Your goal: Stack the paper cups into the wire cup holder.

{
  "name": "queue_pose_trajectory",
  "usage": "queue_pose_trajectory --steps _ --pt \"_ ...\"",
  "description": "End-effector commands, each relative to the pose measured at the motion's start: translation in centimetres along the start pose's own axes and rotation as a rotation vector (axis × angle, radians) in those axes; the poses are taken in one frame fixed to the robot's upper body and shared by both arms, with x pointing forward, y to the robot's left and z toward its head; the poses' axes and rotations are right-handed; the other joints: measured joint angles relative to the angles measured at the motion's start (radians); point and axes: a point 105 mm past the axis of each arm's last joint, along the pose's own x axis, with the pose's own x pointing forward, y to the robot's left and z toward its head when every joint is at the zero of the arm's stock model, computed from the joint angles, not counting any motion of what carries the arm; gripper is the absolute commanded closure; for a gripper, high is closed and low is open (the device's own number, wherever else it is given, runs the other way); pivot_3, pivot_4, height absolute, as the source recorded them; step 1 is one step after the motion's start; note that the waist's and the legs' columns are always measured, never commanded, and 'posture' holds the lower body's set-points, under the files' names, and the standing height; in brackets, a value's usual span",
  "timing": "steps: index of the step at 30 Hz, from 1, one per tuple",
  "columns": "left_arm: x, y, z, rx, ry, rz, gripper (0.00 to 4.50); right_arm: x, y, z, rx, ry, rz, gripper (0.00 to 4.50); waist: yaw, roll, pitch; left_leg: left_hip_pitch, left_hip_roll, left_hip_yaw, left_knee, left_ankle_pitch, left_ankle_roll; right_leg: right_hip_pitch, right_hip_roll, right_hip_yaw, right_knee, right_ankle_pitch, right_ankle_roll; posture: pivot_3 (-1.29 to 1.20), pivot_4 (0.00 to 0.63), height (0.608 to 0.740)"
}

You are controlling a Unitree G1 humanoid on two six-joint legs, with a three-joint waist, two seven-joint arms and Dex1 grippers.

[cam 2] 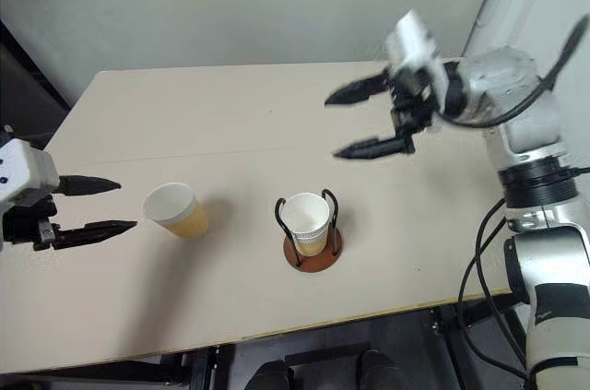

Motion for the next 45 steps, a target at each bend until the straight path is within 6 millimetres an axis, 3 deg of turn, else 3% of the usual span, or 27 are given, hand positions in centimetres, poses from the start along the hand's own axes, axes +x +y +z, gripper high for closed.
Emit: queue_pose_trajectory --steps 1,6,11,15,20,22,28,32,36,38,45 --pt "1.4 0.6 0.0 0.093 0.026 -0.021 1.06 1.2 1.5 1.3 -0.028 -0.074 0.017 0.45 0.0 -0.001 -0.001 0.0 0.0 -0.001 0.0 -0.001 0.0 0.0 0.003 0.002 0.0 0.0 0.0 0.0 0.15 0.74" --pt "4.3 -0.9 -0.3 0.15 0.042 -0.157 1.06 2.1 2.7 1.9 -0.009 -0.126 0.023 0.45 0.002 -0.001 -0.001 -0.001 0.001 -0.003 0.0 -0.002 -0.001 -0.004 0.005 0.003 0.0 0.001 0.0 0.0 0.15 0.74" --pt "6.0 -1.1 -1.5 0.191 0.101 -0.183 1.06 2.1 2.0 2.1 0.013 -0.144 -0.048 0.45 0.001 -0.002 -0.001 -0.001 0.001 -0.003 0.001 -0.004 0.001 -0.006 0.005 0.003 0.0 0.002 0.0 0.0 0.15 0.74" --pt "7.0 -0.9 -1.9 0.202 0.113 -0.186 1.98 1.7 2.3 2.5 0.01 -0.154 -0.063 0.43 0.002 -0.002 -0.001 -0.001 0.001 -0.003 0.0 -0.005 0.002 -0.007 0.005 0.004 0.0 0.002 0.0 0.0 0.15 0.74" --pt "7.0 -1.4 -0.9 0.199 0.063 -0.226 3.91 1.2 3.0 2.2 0.013 -0.127 -0.041 0.43 0.002 -0.002 -0.001 -0.002 0.001 -0.003 0.001 -0.006 0.004 -0.007 0.006 0.004 0.0 0.003 0.002 0.0 0.15 0.74" --pt "6.8 -1.5 -0.4 0.202 0.041 -0.24 4.46 1.0 3.5 2.0 0.013 -0.112 -0.018 0.43 0.002 -0.002 -0.001 -0.002 0.001 -0.003 0.001 -0.006 0.004 -0.007 0.006 0.004 0.0 0.004 0.004 0.0 0.15 0.74" --pt "4.5 -1.2 6.3 0.248 -0.22 -0.319 4.46 -2.3 6.3 2.0 0.037 -0.055 0.045 0.43 0.015 -0.003 -0.001 -0.005 0.0 -0.003 0.003 -0.006 0.005 -0.007 0.007 0.004 0.0 0.006 0.006 0.0 0.15 0.74" --pt "2.7 -0.8 12.2 0.377 -0.425 -0.384 4.46 -5.4 6.8 1.9 0.073 -0.009 -0.049 0.43 0.024 -0.003 -0.002 -0.007 -0.002 -0.001 0.007 -0.006 0.004 -0.005 0.009 0.006 -0.001 0.005 0.007 0.0 0.15 0.74" --pt "2.5 -2.2 17.1 0.545 -0.572 -0.532 4.46 -7.2 7.7 1.8 0.091 0.056 -0.111 0.43 0.023 -0.003 -0.002 -0.006 -0.005 0.001 0.013 -0.008 0.008 -0.001 0.009 0.008 -0.002 0.005 0.01 0.0 0.15 0.74" --pt "3.0 -3.0 18.0 0.586 -0.59 -0.596 4.46 -7.3 7.8 1.9 0.091 0.059 -0.131 0.43 0.021 -0.002 -0.001 -0.006 -0.006 0.001 0.018 -0.009 0.011 0.001 0.008 0.009 -0.003 0.005 0.012 0.0 0.15 0.74" --pt "5.9 -5.5 17.9 0.705 -0.53 -0.774 4.46 -6.0 8.7 2.3 0.099 0.031 -0.116 0.43 0.01 0.0 -0.001 -0.007 -0.009 0.005 0.019 -0.008 0.016 0.002 0.009 0.009 -0.014 0.015 0.029 0.0 0.15 0.74"
